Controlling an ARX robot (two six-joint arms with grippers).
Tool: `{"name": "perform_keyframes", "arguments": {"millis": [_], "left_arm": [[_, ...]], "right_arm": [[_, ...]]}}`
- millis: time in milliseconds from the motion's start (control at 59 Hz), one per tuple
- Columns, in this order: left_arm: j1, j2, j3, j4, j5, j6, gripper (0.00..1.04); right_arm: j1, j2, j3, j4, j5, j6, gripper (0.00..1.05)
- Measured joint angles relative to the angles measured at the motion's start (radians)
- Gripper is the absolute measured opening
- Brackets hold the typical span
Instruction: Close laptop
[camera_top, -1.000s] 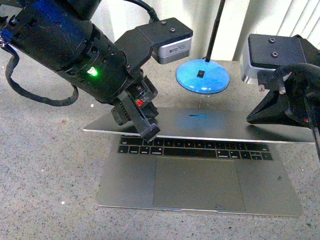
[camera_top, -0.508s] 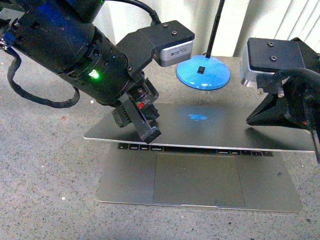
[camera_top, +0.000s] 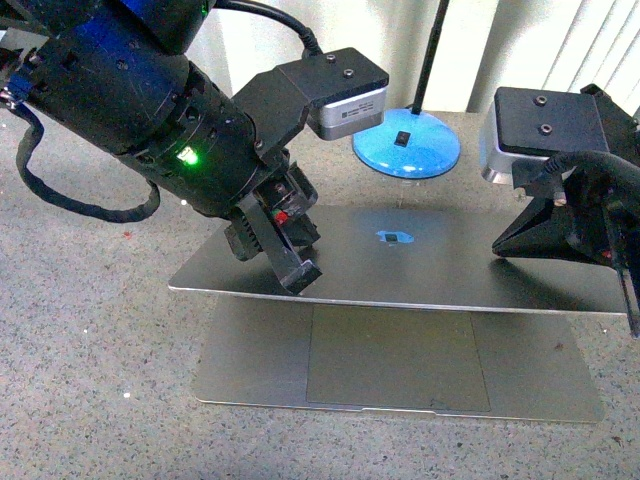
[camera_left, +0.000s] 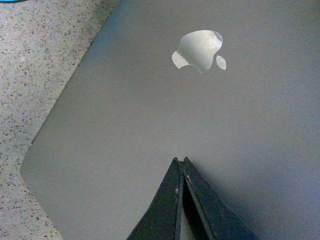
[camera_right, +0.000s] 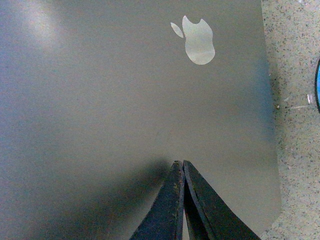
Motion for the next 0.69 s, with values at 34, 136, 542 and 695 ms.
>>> {"name": "perform_keyframes", "arguments": {"millis": [34,136,542,695], "left_arm": [[0.000,0.003,-0.003,0.003,0.002,0.000,0.04],[-0.002,0.007,-0.009,0.008,0.002,0.000,0.04],[-0.007,0.020,-0.043,0.047,0.011,-0.006,0.04],[-0.007,0.033,-0.063,0.064,0.020,-0.008,0.04]], "right_arm": [[0.000,0.000,-0.001,0.001,0.000,0.000,0.03],[-0.001,0.004,-0.005,0.002,0.000,-0.001,0.03],[0.000,0.028,-0.029,0.037,0.000,-0.001,0.03],[0.000,0.051,-0.045,0.060,0.000,0.001,0.03]]}}
